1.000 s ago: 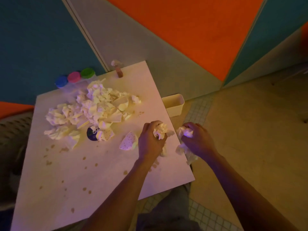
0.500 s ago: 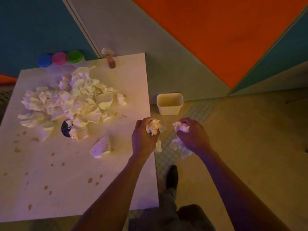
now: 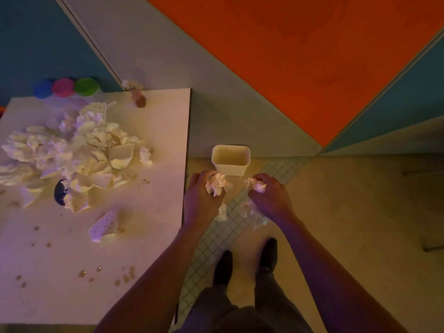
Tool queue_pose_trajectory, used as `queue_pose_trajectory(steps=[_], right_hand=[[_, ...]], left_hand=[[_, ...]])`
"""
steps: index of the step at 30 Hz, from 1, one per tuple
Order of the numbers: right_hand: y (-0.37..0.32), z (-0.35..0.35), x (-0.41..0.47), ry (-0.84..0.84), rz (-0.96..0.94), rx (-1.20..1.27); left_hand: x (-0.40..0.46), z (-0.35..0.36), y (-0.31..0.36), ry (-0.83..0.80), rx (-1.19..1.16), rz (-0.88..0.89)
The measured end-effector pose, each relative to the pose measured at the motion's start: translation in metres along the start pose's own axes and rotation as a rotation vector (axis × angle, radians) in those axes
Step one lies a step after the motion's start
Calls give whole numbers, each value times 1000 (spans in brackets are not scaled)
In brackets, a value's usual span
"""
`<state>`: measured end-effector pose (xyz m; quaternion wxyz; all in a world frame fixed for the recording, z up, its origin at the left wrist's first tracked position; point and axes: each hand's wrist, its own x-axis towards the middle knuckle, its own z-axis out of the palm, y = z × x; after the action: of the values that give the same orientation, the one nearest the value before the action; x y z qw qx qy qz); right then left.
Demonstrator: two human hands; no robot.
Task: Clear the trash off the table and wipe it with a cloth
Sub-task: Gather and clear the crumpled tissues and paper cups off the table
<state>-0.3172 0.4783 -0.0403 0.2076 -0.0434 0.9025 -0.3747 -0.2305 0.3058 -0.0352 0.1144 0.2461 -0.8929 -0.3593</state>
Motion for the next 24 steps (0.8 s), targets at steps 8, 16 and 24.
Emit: queue_pose_trajectory(steps=[8,16,24], right_hand=[[26,-56,59,-60,-68,22],[29,-74,105,-103,-71,10],[8,-48,152,-129,-32,2]], left_hand=[[24,30,56,70,28,-106],[50,38,71,153,41,-129],[101,44,50,109,53,-138]])
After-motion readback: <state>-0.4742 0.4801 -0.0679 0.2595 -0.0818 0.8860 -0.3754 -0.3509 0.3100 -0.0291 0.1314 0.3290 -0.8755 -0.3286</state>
